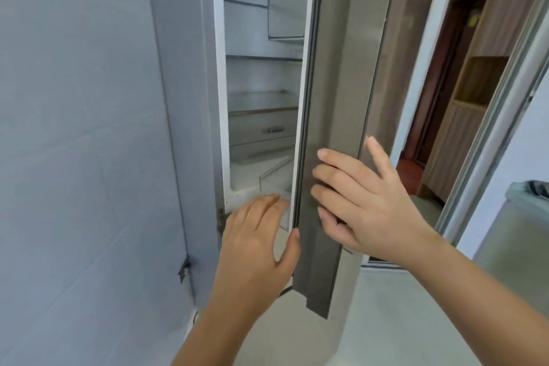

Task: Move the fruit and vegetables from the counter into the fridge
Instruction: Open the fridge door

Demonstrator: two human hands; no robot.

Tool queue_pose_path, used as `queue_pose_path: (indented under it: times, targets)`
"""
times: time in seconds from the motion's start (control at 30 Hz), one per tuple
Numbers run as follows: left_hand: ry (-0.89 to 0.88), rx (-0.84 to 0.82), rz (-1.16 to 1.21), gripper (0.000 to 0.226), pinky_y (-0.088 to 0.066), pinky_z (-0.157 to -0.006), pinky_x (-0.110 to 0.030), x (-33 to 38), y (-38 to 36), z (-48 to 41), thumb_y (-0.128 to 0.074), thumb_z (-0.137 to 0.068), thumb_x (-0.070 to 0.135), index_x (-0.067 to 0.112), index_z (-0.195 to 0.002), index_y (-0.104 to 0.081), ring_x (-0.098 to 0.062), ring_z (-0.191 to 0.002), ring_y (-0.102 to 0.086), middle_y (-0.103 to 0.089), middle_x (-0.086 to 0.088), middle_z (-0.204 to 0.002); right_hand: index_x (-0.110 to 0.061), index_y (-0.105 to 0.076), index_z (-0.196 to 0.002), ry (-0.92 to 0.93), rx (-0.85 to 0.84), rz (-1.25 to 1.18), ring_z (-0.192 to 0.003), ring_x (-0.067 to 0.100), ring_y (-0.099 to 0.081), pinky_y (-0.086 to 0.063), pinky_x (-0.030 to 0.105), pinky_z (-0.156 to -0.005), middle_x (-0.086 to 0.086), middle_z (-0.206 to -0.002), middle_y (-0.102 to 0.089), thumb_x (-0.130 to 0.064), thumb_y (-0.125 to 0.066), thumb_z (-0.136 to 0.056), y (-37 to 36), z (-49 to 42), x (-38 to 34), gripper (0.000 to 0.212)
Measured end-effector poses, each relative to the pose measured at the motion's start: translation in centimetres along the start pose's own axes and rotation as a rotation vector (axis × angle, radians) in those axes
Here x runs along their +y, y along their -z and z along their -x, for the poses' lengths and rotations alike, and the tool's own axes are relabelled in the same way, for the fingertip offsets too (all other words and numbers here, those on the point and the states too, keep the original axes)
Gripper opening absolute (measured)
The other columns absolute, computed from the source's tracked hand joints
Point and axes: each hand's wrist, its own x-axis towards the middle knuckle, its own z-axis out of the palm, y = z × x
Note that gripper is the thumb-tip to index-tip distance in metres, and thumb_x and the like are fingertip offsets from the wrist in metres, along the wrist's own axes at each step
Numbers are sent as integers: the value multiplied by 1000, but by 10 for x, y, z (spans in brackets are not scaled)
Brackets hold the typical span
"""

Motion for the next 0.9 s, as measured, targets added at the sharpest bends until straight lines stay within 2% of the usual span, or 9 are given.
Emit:
queue_pose_path:
  times: [0.17,0.23,0.33,0.47,0.6,0.67,0.8,0.9]
  targets:
    - [-63,-36,26,42,-30,-97,-27,45,-15,10,-45,-83,32,9,-114,-61,-13,-109,-46,-63,-4,-114,-10,-65,-94,-107,-57,16,-128,21,-38,-29,53,-100,9,-112,-65,-21,-53,-83,41,48,11,20]
    - [-81,-46,32,41,-29,-96,-26,60,-22,15,-45,-83,32,9,-113,-61,-14,-108,-46,-63,-5,-113,-10,-61,-102,-165,-80,45,-131,22,-34,-28,53,-101,9,-120,-58,-22,-52,-84,54,67,13,24]
    - [-114,-39,55,40,-32,-93,-29,82,-33,22,-46,-82,31,9,-111,-62,-16,-106,-47,-63,-5,-111,-11,-56,-112,-241,-140,117,-134,25,-29,-25,54,-102,9,-129,-45,-22,-51,-84,75,95,15,31]
    - [-165,-38,92,38,-41,-93,-34,111,-49,26,-46,-81,31,10,-110,-60,-17,-105,-48,-63,-6,-110,-10,-56,-119,-370,-230,170,-135,28,-27,-25,57,-101,13,-135,-45,-23,-51,-83,101,126,18,38]
    - [-198,-83,99,41,-37,-93,-34,133,-69,25,-46,-80,31,8,-110,-62,-21,-106,-49,-63,-8,-111,-9,-52,-125,-519,-293,180,-136,30,-24,-23,57,-103,17,-141,-36,-24,-45,-83,118,152,20,45]
    - [-209,-106,88,42,-40,-94,-37,142,-81,23,-45,-80,32,7,-109,-63,-26,-108,-52,-63,-10,-112,-7,-48,-128,-593,-323,180,-136,31,-23,-25,58,-102,21,-144,-33,-25,-44,-83,123,163,21,49]
    - [-262,-142,92,43,-38,-93,-39,159,-103,19,-44,-80,32,7,-108,-62,-26,-111,-48,-62,-11,-112,-5,-43,-132,-693,-367,189,-137,35,-18,-19,57,-103,28,-145,-25,-20,-63,-76,126,184,27,61]
    - [-306,-172,116,43,-42,-91,-41,170,-117,14,-44,-81,33,7,-109,-62,-27,-112,-49,-62,-11,-114,-4,-41,-133,-772,-374,206,-136,38,-17,-21,58,-101,30,-145,-22,-19,-69,-73,126,196,36,68]
